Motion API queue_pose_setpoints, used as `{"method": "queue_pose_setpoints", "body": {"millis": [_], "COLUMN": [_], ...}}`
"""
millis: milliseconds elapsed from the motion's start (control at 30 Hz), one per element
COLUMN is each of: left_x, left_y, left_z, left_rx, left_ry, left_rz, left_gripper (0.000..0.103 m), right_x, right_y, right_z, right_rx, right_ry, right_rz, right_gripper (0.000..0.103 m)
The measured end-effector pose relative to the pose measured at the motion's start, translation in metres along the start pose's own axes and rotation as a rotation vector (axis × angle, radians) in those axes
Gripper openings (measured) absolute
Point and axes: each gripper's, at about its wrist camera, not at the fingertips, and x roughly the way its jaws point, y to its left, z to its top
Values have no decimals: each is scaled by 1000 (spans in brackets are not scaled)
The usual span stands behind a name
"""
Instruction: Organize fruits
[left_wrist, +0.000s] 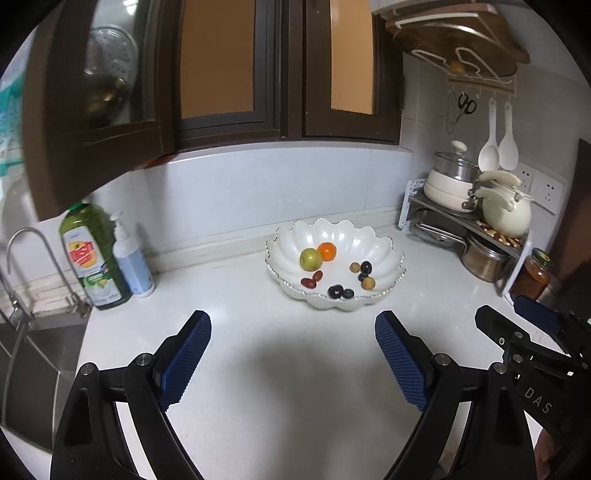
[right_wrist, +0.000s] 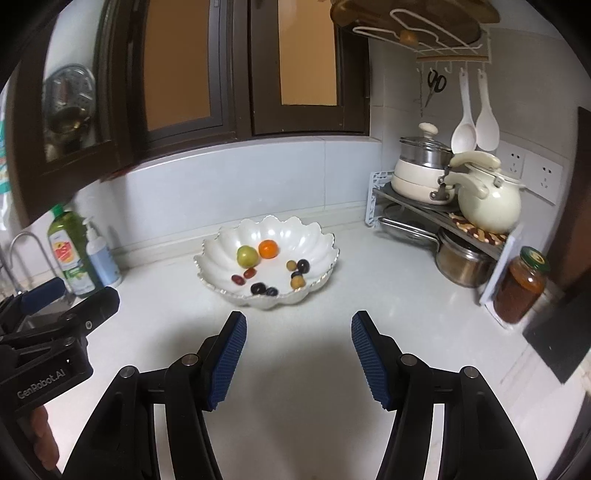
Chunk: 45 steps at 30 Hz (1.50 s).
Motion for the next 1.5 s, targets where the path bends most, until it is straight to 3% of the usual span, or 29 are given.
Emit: {"method": "queue_pose_setpoints", "body": {"millis": [100,500,867,1500], "left_x": [-22,-90,-139,-171], "left_y": [2,7,-2,-21], "left_z": [-12,-54,-71,-91], "left_rx": [-4,-4,25,48], "left_ry": [-16,-45,-101,-129], "left_rz": [8,11,21,6], "left_gripper": [91,96,98,100], "right_x": [-23,-93,-140,-176], "right_y": [3,12,9,-8], "right_z": [-14,-53,-71,-95], "right_rx": [-11,-41,-7,22], "right_ry": [-16,-61,-113,-130], "right_rz": [-6,-19,-1,-17], "right_gripper": [71,72,72,72]}}
